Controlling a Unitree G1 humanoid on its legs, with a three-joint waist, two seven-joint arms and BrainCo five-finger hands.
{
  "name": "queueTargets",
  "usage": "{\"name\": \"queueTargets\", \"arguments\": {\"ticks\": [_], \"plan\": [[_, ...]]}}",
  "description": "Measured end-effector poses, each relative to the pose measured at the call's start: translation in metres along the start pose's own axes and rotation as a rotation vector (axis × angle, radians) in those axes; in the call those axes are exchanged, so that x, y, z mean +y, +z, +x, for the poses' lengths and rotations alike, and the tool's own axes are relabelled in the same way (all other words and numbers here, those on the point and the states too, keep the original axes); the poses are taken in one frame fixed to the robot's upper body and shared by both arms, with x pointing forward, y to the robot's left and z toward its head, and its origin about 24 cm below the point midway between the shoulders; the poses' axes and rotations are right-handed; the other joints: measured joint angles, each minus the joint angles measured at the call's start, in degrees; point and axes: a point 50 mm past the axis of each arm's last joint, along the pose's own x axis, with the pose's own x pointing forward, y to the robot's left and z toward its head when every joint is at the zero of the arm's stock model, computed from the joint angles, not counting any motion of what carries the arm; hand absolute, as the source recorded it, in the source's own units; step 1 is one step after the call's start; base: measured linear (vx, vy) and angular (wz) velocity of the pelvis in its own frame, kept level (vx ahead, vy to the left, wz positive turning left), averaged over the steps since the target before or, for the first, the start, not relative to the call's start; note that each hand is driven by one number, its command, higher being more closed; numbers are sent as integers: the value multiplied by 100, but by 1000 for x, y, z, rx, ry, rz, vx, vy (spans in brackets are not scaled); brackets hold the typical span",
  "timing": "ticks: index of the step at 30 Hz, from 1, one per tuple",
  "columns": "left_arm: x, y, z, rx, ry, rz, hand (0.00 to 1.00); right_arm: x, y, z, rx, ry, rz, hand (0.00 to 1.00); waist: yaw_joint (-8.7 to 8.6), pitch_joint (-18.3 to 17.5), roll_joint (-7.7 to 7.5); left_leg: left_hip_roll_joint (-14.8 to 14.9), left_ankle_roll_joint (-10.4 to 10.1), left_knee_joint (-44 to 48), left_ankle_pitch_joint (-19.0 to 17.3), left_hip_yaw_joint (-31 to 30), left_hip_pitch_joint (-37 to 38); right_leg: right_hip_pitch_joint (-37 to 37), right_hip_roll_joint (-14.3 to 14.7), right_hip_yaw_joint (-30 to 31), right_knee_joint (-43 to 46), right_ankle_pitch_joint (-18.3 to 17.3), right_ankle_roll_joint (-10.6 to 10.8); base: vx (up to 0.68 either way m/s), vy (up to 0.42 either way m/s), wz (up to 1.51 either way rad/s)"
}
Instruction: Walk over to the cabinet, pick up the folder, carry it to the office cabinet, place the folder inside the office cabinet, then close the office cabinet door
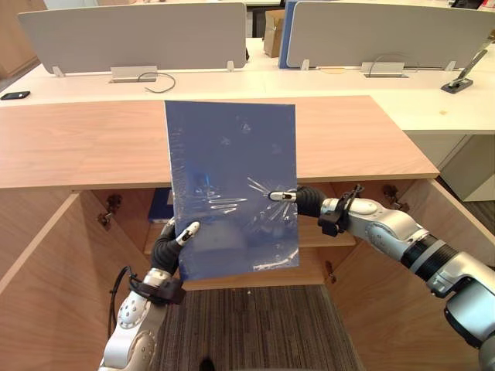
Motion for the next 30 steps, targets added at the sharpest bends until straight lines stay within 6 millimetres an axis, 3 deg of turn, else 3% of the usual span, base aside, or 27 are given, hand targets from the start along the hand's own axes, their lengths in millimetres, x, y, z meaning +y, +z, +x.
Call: {"name": "queueTargets", "arguments": {"ticks": [2, 5, 7, 8, 10, 15, 19, 20, 21, 22, 24, 27, 30], "plan": [[-1, -3, -1, 9, -10, 0, 0, 2, -5, -2, -3, 0, 16, 100, 40, 0, 0, 5, 0, 1, 1, 0, -6, -22, 0, 4, 28, -12, -5, -40, 6, -1], [5, -23, -6, 76, -3, -72, 0, 7, -20, -4, -2, -2, 52, 100, 82, -2, 2, 22, -1, 3, 1, -6, -21, -29, 18, 8, 14, -17, -5, 0, 0, 0], [15, -54, -21, 180, 64, -184, 0, 17, -40, 2, 21, -8, 92, 100, 65, -2, 2, 49, -2, 3, 2, -10, -42, -35, 55, 10, -25, -15, -8, 0, 0, 0], [16, -58, -23, 196, 73, -196, 0, 19, -43, 2, 24, -10, 96, 100, 63, -2, 3, 53, -2, 3, 2, -11, -48, -39, 60, 10, -28, -15, -8, 0, 0, 0], [20, -87, -42, 310, 147, -284, 0, 27, -53, 8, 53, -11, 106, 100, 54, -1, 1, 86, -6, 3, 6, -19, -105, -81, 98, 10, -44, -14, -16, 0, 0, 0], [18, -132, -74, 452, 283, -410, 0, 36, -49, 13, 52, 6, 2, 100, 38, 0, -2, 116, -7, -17, 4, -46, -96, -80, 129, 10, -46, -25, -34, 0, 0, 0], [29, -152, -101, 477, 496, -508, 0, 41, -51, 3, 30, -20, -66, 100, 55, 2, -1, 99, -12, -20, 0, -66, -98, -78, 112, 7, -42, -26, -31, 0, 0, 0], [41, -161, -125, 508, 684, -557, 0, 38, -51, -3, 2, -41, -44, 100, 45, 4, 5, 90, -14, -21, -2, -79, -98, -76, 104, 3, -41, -27, -30, 0, 0, 0], [54, -170, -164, 577, 924, -602, 0, 41, -39, -10, -106, 10, -1, 100, -38, 14, 13, 88, -19, -20, -6, -107, -97, -73, 102, 3, -43, -29, -27, 0, 0, 0], [58, -173, -189, 622, 1041, -618, 0, 46, -27, -12, -183, 50, -7, 100, -94, 31, 20, 88, -23, -20, -8, -130, -92, -69, 103, 3, -45, -31, -26, 4, 3, -5], [55, -172, -260, 741, 1321, -640, 0, 67, 17, -20, -434, 152, -110, 100, -135, 41, 25, 101, -45, -11, -28, -275, -33, -15, 108, 14, -65, -39, -25, 9, -13, -5], [49, -168, -292, 751, 1465, -670, 0, 81, 18, -13, -468, 223, -143, 100, 78, 111, 15, 105, -58, 236, -172, -319, -33, 124, 87, -6, -77, -49, -20, -41, 3, 4], [45, -172, -290, 710, 1513, -721, 0, 99, -11, 5, -316, 288, -220, 100, 126, 302, 39, 162, -34, 1013, -483, -476, -505, 18, 56, -97, 61, -76, -27, -113, 5, 17]]}}
